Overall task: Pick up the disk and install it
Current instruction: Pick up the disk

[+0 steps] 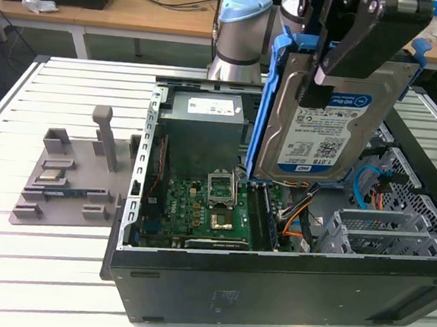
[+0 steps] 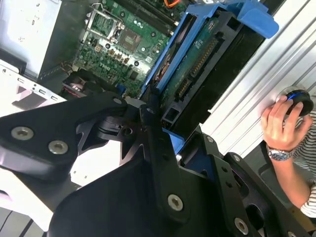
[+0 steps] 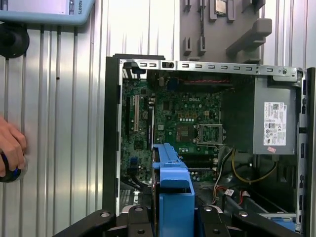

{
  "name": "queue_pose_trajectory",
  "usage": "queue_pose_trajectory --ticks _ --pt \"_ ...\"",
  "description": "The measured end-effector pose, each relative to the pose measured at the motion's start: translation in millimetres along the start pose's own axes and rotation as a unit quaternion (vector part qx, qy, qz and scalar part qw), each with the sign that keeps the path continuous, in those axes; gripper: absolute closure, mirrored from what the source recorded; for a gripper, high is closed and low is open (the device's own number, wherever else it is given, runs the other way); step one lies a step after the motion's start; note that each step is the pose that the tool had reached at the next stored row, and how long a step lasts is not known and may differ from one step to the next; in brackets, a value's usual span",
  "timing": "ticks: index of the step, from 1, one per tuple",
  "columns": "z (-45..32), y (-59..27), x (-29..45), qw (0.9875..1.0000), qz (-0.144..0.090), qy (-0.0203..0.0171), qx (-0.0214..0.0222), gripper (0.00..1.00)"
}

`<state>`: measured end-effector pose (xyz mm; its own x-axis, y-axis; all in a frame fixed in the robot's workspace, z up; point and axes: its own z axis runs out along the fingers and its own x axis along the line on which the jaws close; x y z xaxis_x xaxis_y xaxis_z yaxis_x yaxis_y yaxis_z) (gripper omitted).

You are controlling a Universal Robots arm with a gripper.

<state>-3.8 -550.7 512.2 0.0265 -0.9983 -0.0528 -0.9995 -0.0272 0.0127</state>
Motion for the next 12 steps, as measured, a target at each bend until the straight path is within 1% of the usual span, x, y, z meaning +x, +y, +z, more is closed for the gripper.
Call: queue_pose_trajectory --ticks 2,5,9,12 --pt "-0.1 -4.0 0.1 1.0 0.0 0.0 0.0 0.63" --pt "-0.2 -13.9 0.3 1.0 0.0 0.0 0.0 0.63" --pt "-0.3 -23.5 0.6 1.0 0.0 0.0 0.0 0.63" --pt "-0.4 -36.2 1.0 1.0 0.0 0.0 0.0 0.63"
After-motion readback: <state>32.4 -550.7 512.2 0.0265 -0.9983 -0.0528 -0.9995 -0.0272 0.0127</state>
